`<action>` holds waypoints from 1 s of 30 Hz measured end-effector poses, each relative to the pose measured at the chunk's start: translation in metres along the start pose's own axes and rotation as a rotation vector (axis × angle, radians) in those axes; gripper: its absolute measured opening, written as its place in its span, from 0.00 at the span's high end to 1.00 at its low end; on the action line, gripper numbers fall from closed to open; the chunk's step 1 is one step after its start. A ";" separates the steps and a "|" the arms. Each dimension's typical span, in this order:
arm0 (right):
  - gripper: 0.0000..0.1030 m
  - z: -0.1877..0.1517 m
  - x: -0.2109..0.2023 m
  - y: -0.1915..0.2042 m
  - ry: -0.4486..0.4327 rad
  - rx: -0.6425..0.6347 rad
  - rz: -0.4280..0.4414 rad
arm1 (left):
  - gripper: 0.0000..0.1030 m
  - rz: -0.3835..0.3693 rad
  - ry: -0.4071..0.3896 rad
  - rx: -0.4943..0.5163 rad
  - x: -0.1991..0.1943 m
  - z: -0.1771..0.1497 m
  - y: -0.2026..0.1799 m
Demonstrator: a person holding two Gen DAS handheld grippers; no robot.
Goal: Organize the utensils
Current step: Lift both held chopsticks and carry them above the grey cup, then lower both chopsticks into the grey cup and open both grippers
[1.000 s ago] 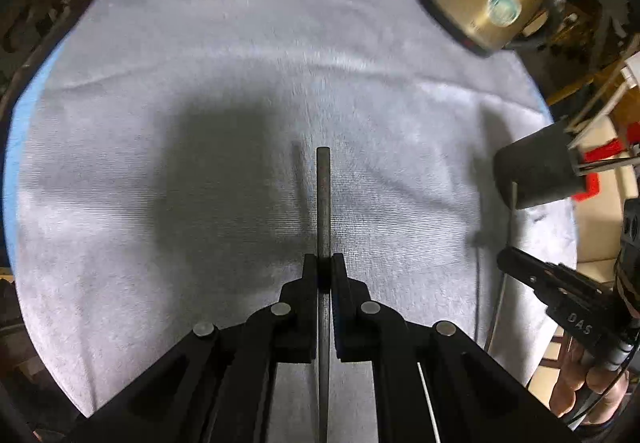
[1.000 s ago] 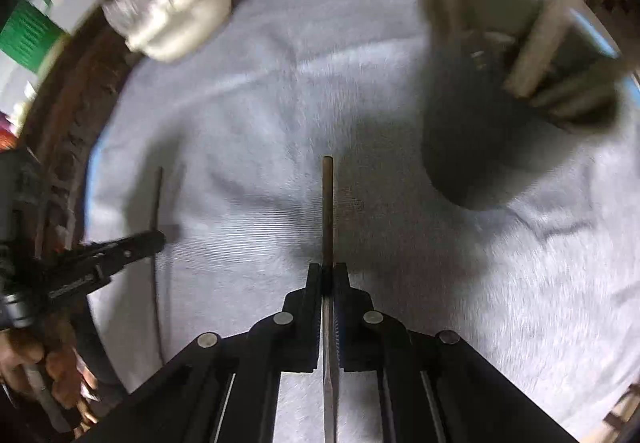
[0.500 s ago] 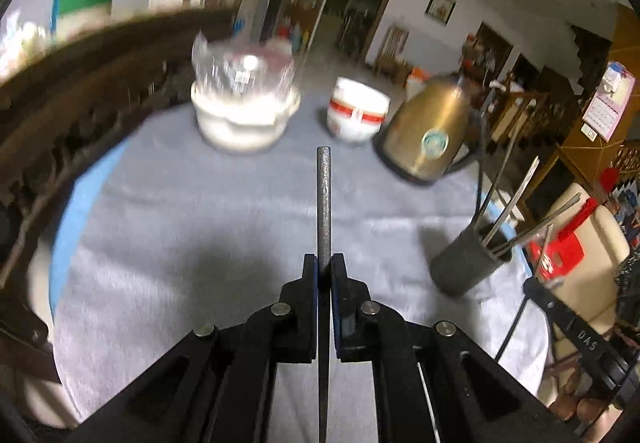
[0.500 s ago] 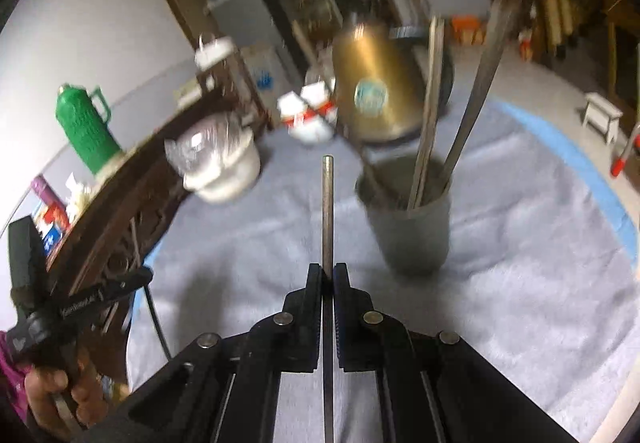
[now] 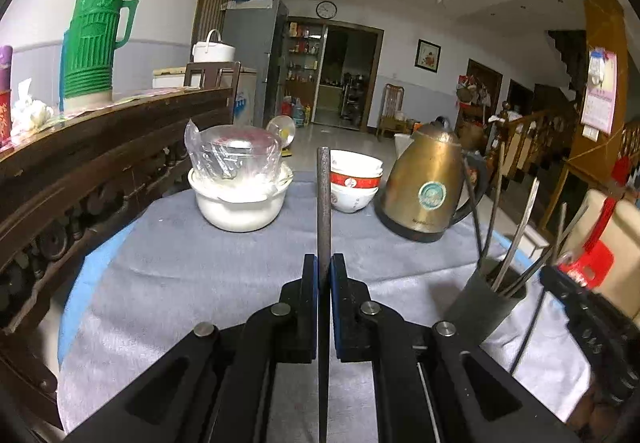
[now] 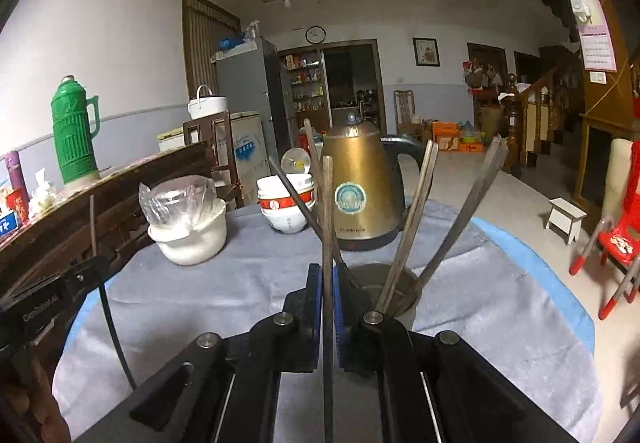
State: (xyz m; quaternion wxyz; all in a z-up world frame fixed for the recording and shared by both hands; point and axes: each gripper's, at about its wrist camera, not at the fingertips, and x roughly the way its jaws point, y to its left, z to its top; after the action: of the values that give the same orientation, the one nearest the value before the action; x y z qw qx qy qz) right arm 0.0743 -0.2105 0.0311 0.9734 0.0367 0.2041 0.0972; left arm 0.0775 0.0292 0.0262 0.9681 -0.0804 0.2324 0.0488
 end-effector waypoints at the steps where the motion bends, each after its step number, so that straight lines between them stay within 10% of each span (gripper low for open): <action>1: 0.94 -0.002 -0.002 0.001 0.002 -0.010 -0.002 | 0.94 0.000 -0.005 -0.002 -0.001 -0.002 0.001; 30: 0.94 -0.029 -0.120 -0.029 -0.042 0.029 -0.012 | 0.93 -0.084 -0.072 -0.111 -0.105 -0.033 0.031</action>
State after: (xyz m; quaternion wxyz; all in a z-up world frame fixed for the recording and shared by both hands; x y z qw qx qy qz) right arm -0.0400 -0.2619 0.0485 0.9775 0.0513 0.1851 0.0875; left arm -0.0349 0.0478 0.0409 0.9710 -0.1417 0.1910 0.0239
